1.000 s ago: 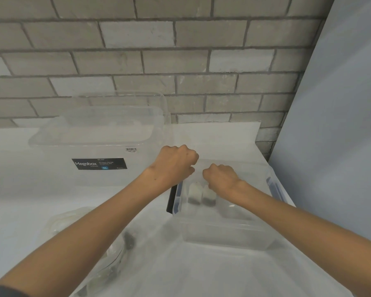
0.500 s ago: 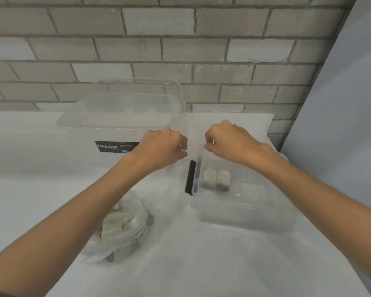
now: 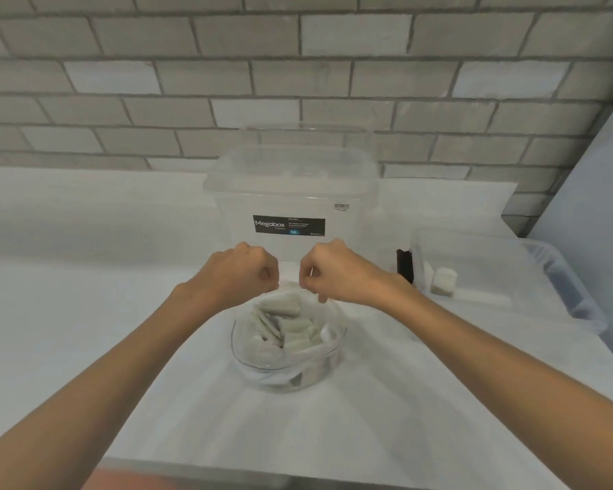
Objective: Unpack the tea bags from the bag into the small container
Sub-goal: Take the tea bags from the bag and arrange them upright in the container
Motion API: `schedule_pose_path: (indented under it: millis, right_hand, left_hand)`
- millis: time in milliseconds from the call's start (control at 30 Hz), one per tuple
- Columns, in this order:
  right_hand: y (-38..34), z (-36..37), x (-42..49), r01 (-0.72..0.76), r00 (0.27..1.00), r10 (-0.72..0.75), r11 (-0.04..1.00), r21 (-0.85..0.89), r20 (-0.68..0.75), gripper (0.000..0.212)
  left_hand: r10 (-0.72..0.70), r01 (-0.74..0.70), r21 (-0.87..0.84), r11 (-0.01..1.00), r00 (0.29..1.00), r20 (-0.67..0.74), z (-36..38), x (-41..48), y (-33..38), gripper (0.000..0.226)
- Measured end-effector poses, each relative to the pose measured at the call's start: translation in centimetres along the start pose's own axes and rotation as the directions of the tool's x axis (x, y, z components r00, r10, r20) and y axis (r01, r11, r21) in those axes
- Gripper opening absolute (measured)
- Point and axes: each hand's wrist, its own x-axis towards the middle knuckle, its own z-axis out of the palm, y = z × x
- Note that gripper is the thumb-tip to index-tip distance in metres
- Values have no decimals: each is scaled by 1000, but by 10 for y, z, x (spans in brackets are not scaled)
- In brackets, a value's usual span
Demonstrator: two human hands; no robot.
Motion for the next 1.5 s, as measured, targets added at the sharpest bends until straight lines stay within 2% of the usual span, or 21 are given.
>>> schedule_pose_path:
  millis: [200,467,567,667,700,767,867,967,1200,1267,1400,1500]
  right_hand:
    - [-7,42,5,-81,996,80,997,-14,-39,20]
    - [-11,72,0,-180,978,169,980,-88,-118,13]
    - [-12,71,-4,-202,968,197,979,-19,-158,23]
    - [-13,61,-10,-218,928,271,951,218,-256,22]
    - [-13,57,-13,-226,910,328,906,359,-255,20]
    - [-14,49,-21,-229,892,422,731,643,-162,14]
    - [-15,42,-29,-227,913,409,471,852,17,9]
    - [-18,42,-31,-204,930,363,364,909,63,7]
    - [-25,51,-26,-113,957,283,175,978,60,9]
    - [-28,54,-23,-97,961,271,116,989,62,11]
    - [-34,58,-17,-124,958,249,-87,989,142,18]
    - [-37,58,-14,-164,956,212,-187,969,202,19]
  left_hand:
    - [11,-10,-41,999,1000,19,11,-19,-31,13]
    - [34,-35,-101,994,999,-13,15,-33,-46,13]
    - [49,-53,-152,987,998,-28,15,-35,-47,13]
    - [52,-66,-317,946,997,-51,17,-35,-50,10]
    - [49,-70,-390,918,997,-63,18,-35,-50,11]
    - [37,-76,-512,856,996,-86,17,-33,-47,14]
    - [-2,-88,-671,736,991,-133,11,-31,-39,17]
    - [-32,-113,-784,610,986,-166,4,-30,-32,16]
    - [29,-139,-845,516,989,-145,-12,-25,-27,23]
    - [77,-168,-840,517,986,-149,-17,-25,-28,21]
    - [232,-248,-789,562,963,-138,-25,-26,-31,26]
    - [259,-279,-766,579,954,-152,-27,-25,-32,18]
